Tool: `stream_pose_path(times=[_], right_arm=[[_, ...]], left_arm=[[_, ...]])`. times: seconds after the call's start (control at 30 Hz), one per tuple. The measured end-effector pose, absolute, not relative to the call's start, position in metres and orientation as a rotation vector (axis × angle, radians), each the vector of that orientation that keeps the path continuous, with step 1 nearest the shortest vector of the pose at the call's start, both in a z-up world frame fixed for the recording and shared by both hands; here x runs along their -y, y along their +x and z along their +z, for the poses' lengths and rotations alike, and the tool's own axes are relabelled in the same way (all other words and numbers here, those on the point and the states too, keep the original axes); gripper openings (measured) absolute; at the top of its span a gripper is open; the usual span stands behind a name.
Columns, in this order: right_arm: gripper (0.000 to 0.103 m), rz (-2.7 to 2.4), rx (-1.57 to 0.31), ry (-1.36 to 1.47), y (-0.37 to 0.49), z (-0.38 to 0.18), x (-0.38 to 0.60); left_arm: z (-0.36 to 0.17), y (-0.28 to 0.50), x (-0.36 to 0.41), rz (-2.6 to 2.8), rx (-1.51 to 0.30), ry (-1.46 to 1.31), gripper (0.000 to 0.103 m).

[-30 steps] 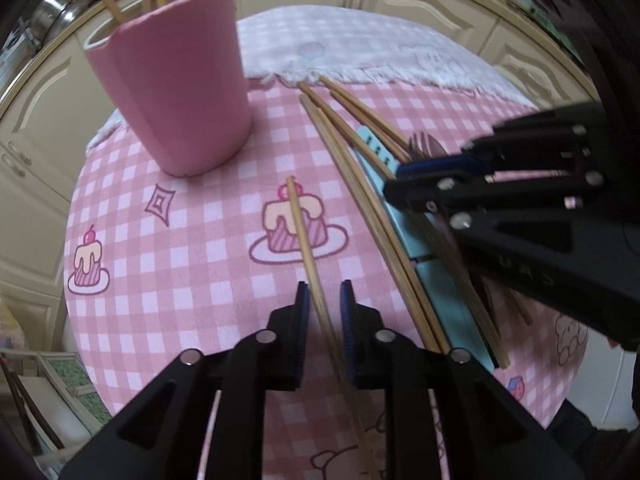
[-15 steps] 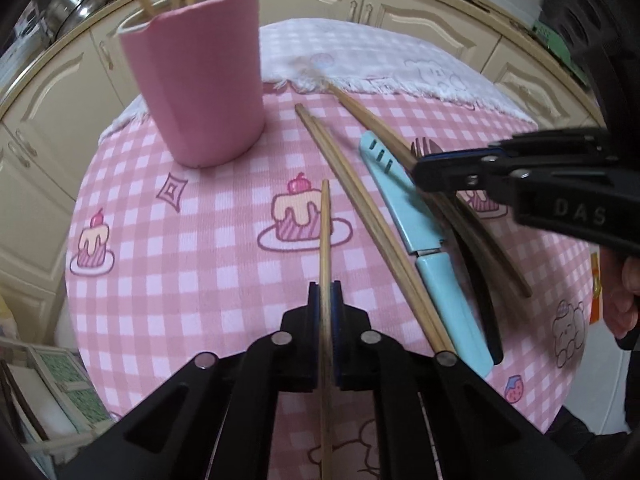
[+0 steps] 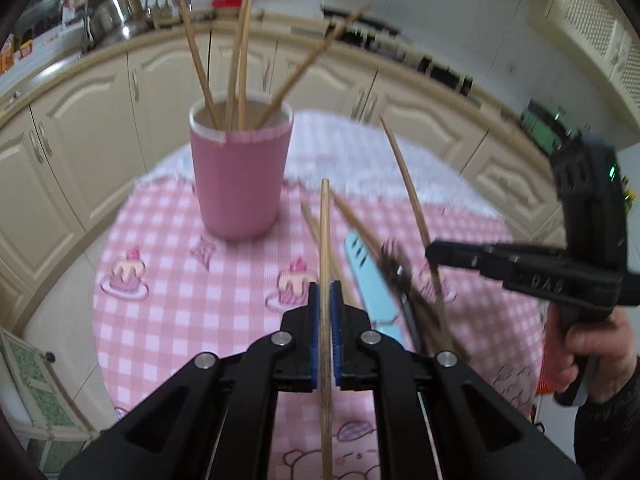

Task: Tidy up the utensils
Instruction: 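Lift the held chopsticks with both grippers and carry them over the pink cup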

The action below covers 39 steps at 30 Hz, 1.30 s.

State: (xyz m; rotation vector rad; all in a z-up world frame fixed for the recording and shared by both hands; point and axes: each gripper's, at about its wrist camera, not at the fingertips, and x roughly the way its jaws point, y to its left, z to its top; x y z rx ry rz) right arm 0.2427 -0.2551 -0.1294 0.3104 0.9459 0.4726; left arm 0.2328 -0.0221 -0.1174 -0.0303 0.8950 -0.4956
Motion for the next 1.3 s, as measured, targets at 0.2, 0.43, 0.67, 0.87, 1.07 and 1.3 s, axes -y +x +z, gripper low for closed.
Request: stream_pose_path(times=[0.2,0.43,0.67,0.87,1.07,1.3], right_arm=[[0.006,0.495,-0.875,0.326,0.234,-0.122,0.262],[0.006,0.485,-0.922,0.300,0.233,-0.130,0.258],[0.006,0.433,-1.136,0.082,0.252,-0.161,0.227],[0.007,0.411,-1.194,-0.052,0.259,-0.163,0.206],[0.007,0.401,-1.221,-0.121,0.270,-0.163,0.191],[0.017,0.394,-1.261,-0.173,0.284,-0.168,0.176]], left_arm=[[-0.094,0.235,0.022,-0.492,-0.806,-0.072,0.005],[-0.093,0.238,0.022,-0.490,-0.797,-0.087,0.005],[-0.109,0.241,0.022,-0.495,-0.842,-0.091,0.005],[-0.116,0.241,0.020,-0.503,-0.861,-0.098,0.005],[-0.119,0.241,0.018,-0.514,-0.865,-0.107,0.005],[-0.122,0.243,0.013,-0.513,-0.873,-0.122,0.005]])
